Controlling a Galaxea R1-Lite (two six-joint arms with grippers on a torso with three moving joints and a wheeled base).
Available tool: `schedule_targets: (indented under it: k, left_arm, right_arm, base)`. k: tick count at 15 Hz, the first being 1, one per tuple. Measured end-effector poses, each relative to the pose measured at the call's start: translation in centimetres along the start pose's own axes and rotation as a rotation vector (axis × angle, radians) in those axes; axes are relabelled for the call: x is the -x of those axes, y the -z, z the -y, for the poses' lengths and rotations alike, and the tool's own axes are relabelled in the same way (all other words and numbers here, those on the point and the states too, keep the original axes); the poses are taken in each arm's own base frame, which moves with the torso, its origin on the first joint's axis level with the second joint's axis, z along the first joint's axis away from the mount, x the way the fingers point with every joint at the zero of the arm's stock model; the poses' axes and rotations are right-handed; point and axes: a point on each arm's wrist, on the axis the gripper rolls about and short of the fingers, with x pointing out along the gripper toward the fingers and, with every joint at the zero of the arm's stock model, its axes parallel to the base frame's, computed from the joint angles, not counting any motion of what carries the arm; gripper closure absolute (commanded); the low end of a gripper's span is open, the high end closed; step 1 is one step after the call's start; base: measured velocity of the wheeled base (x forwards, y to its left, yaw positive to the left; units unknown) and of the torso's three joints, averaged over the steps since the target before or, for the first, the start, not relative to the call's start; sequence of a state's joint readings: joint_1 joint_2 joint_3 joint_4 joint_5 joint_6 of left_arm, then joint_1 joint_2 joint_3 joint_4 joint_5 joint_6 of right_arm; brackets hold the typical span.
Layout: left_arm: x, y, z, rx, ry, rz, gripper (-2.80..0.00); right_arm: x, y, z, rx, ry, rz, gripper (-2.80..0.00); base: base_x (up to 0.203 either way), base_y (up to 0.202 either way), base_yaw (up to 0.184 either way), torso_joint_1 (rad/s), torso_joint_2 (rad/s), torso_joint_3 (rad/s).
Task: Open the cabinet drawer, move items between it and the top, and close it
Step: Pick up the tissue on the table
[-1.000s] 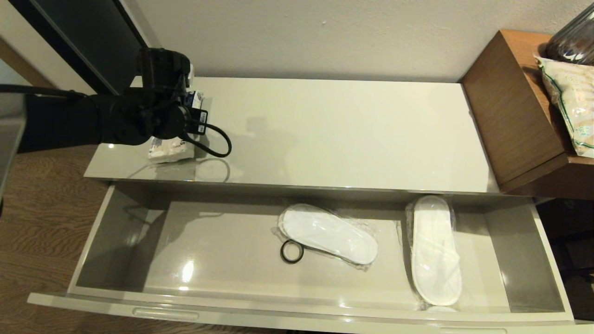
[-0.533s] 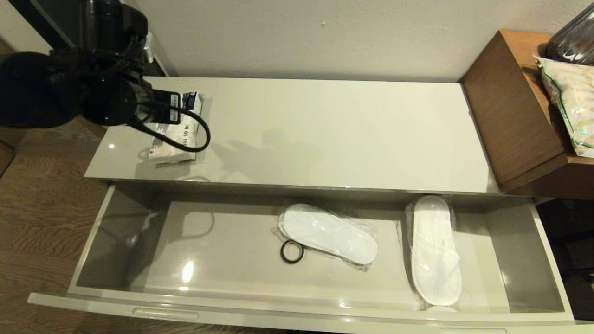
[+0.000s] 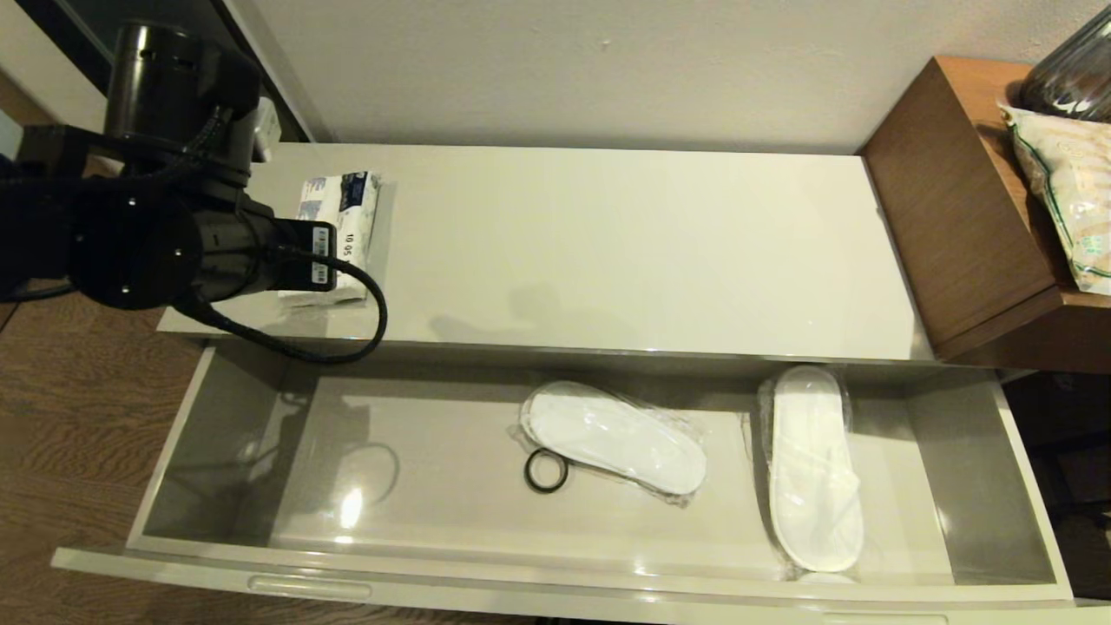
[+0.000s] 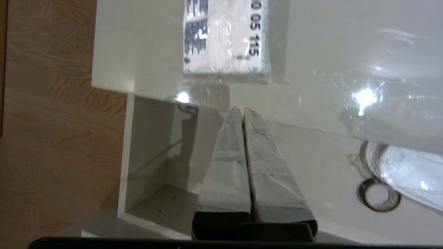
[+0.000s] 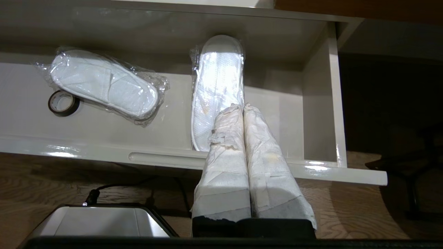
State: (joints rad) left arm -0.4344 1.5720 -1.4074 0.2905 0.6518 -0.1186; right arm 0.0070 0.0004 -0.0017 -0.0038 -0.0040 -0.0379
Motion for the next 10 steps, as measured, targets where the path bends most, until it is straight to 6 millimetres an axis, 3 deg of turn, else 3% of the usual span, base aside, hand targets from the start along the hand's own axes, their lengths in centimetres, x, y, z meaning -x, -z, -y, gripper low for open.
schedule_targets:
  k: [2,4,7,10]
  left_arm:
    - [1.7,0.5,0.2,0.000,0.022,-0.020,0.00]
    - [4.0,1.6,-1.2,0.006,0.034,-0.054,0.00]
    - [8.0,4.0,-5.2,-0.002,0.027,-0.083,0.00]
    - [13.2,6.3,-10.5,-0.026,0.043,-0.073,0.00]
  right_arm:
    - [0.0,0.0,0.0,0.000,0.000,0.000,0.00]
    - [0.0,0.0,0.0,0.000,0.000,0.000,0.00]
    - [0.0,0.0,0.0,0.000,0.001,0.000,0.00]
    - [0.0,0.0,0.0,0.000,0.000,0.000,0.00]
  base:
    - [0.000,0.000,0.000,0.000,0.00,0.000]
    - [0.000,0.000,0.000,0.000,0.00,0.000]
    - [0.000,0.000,0.000,0.000,0.00,0.000]
    - [0.000,0.000,0.000,0.000,0.00,0.000]
